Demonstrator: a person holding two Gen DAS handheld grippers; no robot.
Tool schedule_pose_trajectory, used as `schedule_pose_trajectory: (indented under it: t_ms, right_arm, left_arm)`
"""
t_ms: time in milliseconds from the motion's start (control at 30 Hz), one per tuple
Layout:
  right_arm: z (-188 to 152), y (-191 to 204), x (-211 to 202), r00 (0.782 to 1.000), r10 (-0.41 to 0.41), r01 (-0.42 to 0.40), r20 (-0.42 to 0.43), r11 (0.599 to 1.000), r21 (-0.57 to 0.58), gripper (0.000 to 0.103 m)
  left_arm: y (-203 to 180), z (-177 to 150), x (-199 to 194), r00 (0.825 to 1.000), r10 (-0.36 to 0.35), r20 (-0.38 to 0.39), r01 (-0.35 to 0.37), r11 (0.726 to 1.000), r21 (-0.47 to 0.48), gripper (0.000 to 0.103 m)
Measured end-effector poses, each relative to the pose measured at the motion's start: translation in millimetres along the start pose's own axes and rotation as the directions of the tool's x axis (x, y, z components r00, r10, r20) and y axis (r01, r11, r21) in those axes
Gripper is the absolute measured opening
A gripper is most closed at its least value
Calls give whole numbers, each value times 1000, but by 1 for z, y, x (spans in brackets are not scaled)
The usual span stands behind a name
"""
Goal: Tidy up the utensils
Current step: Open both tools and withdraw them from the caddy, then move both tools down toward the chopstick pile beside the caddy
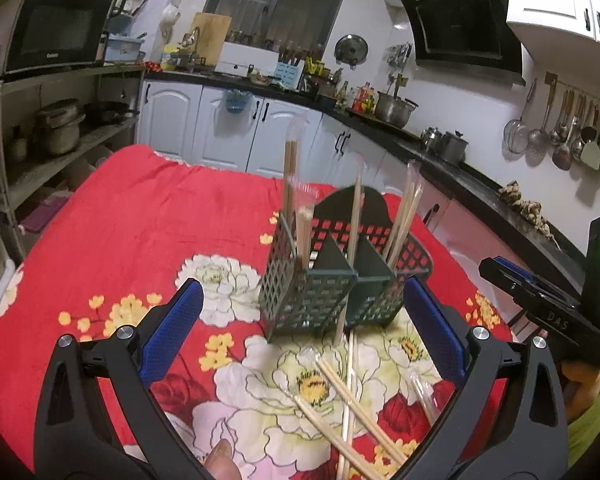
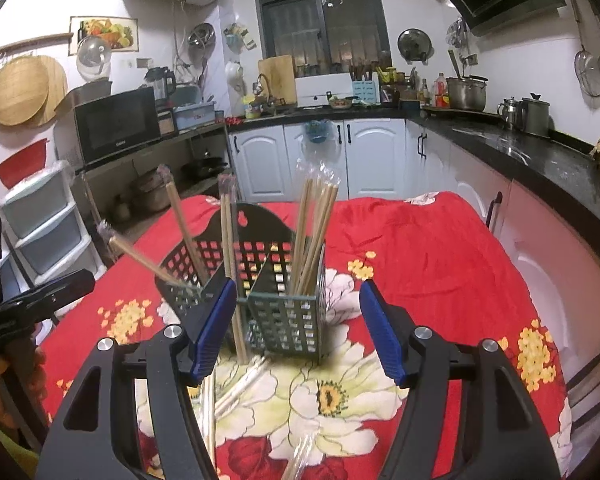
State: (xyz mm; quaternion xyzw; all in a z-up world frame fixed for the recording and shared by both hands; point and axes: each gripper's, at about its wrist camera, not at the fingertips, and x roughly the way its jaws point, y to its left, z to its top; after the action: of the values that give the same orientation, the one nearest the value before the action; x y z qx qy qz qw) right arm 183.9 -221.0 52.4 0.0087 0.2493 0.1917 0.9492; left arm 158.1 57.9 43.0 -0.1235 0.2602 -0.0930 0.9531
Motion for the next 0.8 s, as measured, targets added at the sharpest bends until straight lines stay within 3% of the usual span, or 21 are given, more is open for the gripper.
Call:
schedule_pose_trajectory:
  t_ms: [333, 800]
  right_arm:
    - [-27, 8, 2, 997, 23, -25, -76, 999, -27, 62]
    - [-58, 6, 7, 988, 27, -33, -150, 999, -38, 62]
  left_arm:
    - [5, -30, 13, 995, 7, -96, -8, 1000, -11, 92]
    - [-5, -60, 34, 974, -47, -223, 47, 999, -6, 90]
